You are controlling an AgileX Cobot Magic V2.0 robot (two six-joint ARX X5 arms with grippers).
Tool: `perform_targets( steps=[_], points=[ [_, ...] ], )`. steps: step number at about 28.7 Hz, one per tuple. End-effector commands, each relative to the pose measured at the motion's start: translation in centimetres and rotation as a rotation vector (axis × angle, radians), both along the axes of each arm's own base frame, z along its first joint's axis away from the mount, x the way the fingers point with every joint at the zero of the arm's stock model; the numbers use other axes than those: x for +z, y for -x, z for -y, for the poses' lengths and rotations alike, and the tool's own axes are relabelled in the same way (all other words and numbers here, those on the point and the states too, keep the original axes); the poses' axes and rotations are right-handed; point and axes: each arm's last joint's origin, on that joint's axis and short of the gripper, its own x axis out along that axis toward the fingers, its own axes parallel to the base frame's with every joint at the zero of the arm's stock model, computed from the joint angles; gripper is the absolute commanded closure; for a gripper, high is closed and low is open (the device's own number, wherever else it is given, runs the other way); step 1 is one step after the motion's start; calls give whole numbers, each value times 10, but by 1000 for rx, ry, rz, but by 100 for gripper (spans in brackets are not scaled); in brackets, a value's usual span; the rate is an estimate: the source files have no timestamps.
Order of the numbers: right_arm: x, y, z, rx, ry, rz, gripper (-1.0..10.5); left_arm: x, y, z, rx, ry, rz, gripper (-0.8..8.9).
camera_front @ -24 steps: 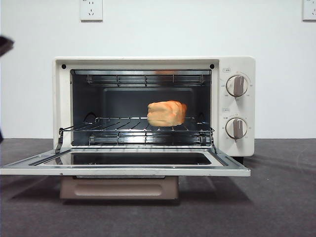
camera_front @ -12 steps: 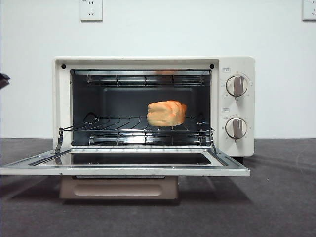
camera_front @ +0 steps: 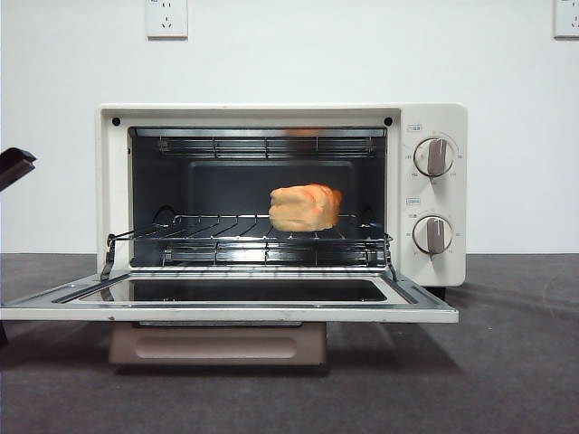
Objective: The left arm flap open the oven, the right arm pick bread and place it into oven, the left arm flap close the oven
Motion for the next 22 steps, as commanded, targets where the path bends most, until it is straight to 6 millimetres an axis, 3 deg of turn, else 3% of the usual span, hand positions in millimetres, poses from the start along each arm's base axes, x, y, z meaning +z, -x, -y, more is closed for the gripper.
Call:
perform_targets(
  steps=[1,22],
  points=[
    [6,1,1,1,-19,29,445,-4,-2,3,-25,9,-12,804],
    [7,1,1,-26,-30,20,445,0,-3,8,-74,132,18,804]
  ],
)
